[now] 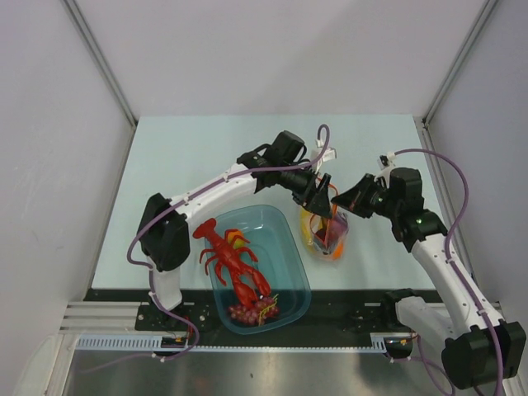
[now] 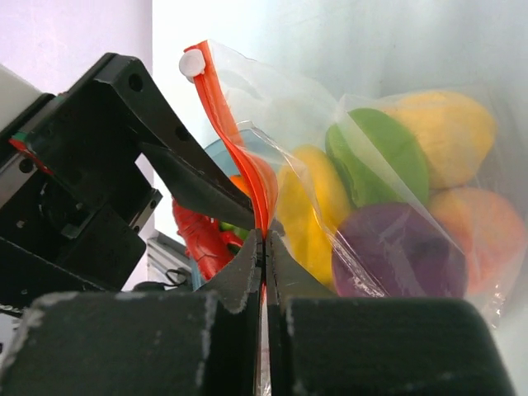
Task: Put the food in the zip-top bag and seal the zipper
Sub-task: Adjust the zipper food storage bag at the center of the board.
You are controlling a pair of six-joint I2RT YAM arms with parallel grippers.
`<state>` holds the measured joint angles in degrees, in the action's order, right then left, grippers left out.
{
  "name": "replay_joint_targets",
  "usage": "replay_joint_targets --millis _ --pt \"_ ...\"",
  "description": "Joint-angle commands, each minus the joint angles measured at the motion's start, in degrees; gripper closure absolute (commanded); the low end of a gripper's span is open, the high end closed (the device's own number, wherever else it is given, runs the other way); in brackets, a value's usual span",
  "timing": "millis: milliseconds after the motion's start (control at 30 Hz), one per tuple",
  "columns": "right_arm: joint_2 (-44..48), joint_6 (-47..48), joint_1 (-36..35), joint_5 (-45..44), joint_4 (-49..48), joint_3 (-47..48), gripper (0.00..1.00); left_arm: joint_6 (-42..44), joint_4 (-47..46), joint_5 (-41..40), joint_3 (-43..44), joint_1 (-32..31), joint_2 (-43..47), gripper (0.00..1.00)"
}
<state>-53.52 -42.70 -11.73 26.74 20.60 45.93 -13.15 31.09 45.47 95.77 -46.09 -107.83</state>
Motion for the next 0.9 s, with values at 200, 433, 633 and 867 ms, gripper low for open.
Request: replay_joint_targets --millis 200,433,633,867 --pt "-0.1 2.71 -5.23 -7.05 -3.81 -0.76 1.0 -2.59 -3.85 -3.72 -1.19 -1.37 2.98 0.29" --pt "-0.54 2.44 -6.38 -6.79 -5.92 -0.58 1.0 -0.39 -0.52 -13.04 -0.59 -2.34 2.28 0.45" --pt "0.6 4.81 -5.68 -5.48 -3.82 -0.05 0.97 5.58 3.71 -15.59 4.95 -2.34 -0.18 0.96" --pt "1.66 18.83 6.87 14.32 3.03 7.23 0.43 22.07 9.77 -11.28 14.0 -2.6 -1.51 1.0"
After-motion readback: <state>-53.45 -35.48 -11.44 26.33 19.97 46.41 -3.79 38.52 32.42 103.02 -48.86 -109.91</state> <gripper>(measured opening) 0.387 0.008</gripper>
